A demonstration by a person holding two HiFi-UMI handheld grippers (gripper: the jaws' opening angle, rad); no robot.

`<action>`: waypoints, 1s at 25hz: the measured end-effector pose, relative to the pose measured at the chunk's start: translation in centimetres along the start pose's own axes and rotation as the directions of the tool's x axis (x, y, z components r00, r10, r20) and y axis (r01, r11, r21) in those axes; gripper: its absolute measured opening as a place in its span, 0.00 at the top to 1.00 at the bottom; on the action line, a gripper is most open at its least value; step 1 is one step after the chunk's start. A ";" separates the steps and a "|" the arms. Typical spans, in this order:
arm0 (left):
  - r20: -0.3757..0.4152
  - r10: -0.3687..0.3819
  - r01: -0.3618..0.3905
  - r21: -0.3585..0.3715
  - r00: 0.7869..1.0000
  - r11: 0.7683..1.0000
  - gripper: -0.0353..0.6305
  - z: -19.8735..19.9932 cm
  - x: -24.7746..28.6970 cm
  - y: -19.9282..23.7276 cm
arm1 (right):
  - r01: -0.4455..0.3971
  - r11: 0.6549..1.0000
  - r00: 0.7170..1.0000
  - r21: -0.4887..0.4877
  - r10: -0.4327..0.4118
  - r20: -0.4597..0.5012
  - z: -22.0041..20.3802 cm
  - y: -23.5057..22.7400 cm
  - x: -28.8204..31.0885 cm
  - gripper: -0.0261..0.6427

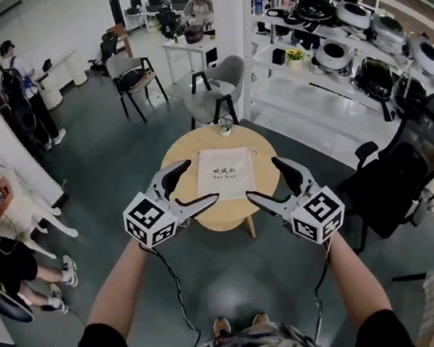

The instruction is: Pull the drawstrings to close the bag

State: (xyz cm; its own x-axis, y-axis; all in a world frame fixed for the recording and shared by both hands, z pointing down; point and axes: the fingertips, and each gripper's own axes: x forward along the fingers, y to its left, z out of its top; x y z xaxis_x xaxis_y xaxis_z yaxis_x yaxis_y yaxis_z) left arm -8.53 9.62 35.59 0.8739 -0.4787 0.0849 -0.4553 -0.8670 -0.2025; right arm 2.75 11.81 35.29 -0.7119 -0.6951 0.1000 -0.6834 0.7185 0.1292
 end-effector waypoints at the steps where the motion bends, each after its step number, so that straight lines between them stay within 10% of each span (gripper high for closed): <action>1: -0.002 0.002 -0.002 0.006 1.000 1.000 0.27 -0.1 0.0 0.0 | 0.005 1.000 1.000 0.000 -0.005 0.004 0.1 -0.1 0.0 0.30; 10: -0.002 0.034 -0.034 0.047 0.999 0.998 0.07 -0.1 -0.2 0.1 | 0.005 1.000 1.000 -0.018 -0.005 0.003 -0.3 0.1 -0.3 0.09; 25: -0.042 0.058 -0.055 0.070 0.997 0.996 0.06 -0.9 -0.6 -0.2 | 0.014 1.000 1.000 -0.028 -0.014 -0.014 -0.6 0.1 -0.9 0.09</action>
State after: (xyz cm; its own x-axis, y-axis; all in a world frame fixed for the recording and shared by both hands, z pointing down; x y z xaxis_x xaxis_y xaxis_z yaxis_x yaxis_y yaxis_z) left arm -9.11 9.99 36.42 0.8382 -0.5334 0.1136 -0.4894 -0.8276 -0.2749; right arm 3.43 12.47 35.79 -0.7000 -0.7054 0.1116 -0.6882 0.7080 0.1584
